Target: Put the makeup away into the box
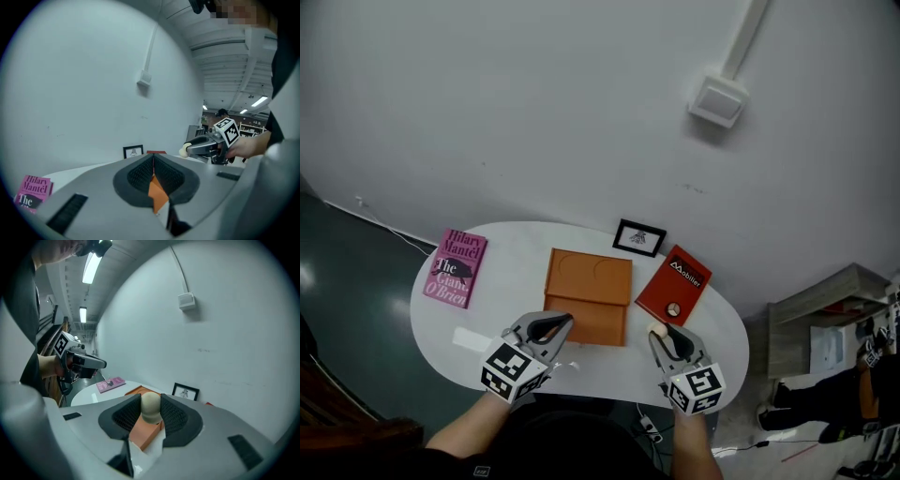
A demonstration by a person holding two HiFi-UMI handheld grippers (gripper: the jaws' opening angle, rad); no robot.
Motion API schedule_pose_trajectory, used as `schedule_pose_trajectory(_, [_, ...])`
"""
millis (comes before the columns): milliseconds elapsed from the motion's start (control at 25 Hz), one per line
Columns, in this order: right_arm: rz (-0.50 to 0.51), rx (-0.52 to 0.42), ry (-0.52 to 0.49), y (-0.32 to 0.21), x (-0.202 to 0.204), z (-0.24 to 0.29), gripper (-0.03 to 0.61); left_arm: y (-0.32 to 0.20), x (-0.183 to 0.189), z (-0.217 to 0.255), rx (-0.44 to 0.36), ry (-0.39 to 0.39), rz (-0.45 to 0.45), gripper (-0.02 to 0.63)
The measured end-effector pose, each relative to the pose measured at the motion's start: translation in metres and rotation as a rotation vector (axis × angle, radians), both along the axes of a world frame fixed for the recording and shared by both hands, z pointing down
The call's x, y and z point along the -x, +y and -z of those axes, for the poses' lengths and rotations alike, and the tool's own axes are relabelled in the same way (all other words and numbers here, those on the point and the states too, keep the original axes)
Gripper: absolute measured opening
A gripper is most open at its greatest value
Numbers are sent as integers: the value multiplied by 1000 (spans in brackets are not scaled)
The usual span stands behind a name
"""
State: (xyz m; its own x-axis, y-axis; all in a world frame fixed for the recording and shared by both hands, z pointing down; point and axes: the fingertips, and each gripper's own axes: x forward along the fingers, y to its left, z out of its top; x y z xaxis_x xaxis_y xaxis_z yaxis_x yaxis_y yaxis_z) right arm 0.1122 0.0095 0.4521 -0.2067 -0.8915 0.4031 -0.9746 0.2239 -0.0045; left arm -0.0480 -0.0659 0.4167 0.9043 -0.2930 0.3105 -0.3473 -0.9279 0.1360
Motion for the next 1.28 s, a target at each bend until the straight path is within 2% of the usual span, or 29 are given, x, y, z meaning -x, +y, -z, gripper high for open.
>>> schedule_pose_trajectory(360, [96, -43, 0, -58, 82, 28, 140, -54, 68, 16, -41, 27, 66, 14])
schedule_pose_trajectory(600, [205, -38, -13, -86, 120, 27, 140, -72, 87, 12, -32, 37, 133, 15])
schedule_pose_trajectory(800, [311, 17, -36, -103, 144, 3, 140, -77, 90, -2, -3, 22, 186, 14])
schedule_pose_trajectory(1040, [456, 146, -50, -110, 170, -59, 140, -84, 93, -29, 46, -2, 261, 14])
schedule_pose_trajectory(1280, [544, 240, -37, -116, 181, -116, 140, -81, 102, -53, 78, -28, 319, 14])
